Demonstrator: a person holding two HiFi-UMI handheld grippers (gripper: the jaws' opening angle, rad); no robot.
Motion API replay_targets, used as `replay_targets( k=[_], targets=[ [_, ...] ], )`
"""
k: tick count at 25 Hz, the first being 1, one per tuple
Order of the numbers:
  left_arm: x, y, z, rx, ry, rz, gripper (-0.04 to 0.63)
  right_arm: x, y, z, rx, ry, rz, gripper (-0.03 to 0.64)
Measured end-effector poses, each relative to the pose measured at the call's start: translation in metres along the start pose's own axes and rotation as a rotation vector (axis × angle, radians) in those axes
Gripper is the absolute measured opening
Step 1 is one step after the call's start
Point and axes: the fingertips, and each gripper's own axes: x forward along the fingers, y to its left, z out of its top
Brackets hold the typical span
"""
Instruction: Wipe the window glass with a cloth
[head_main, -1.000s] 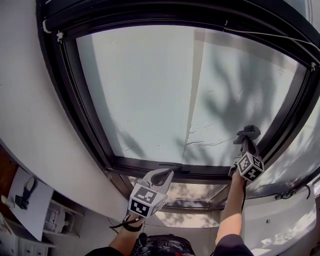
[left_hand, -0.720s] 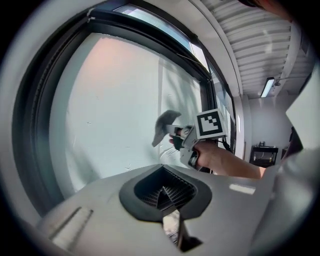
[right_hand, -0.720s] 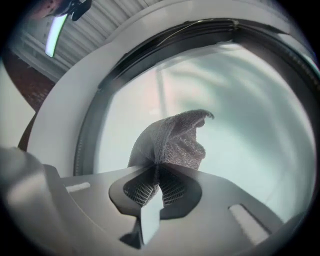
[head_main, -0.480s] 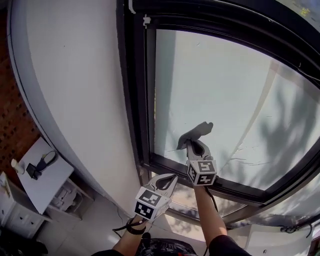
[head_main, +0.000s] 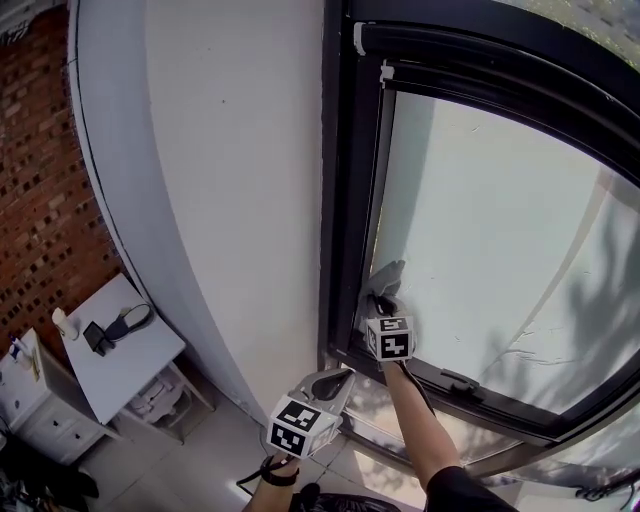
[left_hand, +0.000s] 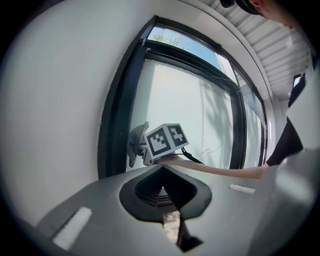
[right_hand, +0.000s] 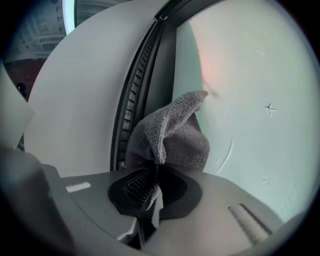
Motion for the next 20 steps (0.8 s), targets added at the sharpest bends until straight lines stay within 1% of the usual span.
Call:
replay_targets(
  k=[2, 6, 9, 14, 20],
  targets=[
    [0.004, 0.0, 0.001, 0.01, -0.002, -0.009, 0.001, -0.002, -0.016, -0.005, 0.019, 0.003, -0.036, 0.018],
    [0.019, -0.015, 0.0, 0.034, 0.003, -0.061, 0.001, -0.034, -0.051, -0.009, 0.058, -0.048, -0.098, 0.018],
    [0.038, -0.034, 0.0, 0.036, 0.01, -0.129, 0.001, -0.063, -0.08, -0.014, 0.073, -0.065, -0.15, 0.018],
    [0.063, -0.076, -0.002, 0.064, 0.028, -0.238, 0.001, -0.115, -0.126, -0.029, 0.101, -0.076, -0.217, 0.018],
    [0.085, -0.129, -0.001, 0.079, 0.046, -0.36, 0.001, -0.187, -0.182, -0.042, 0.144, -0.098, -0.341, 0.018]
  ],
)
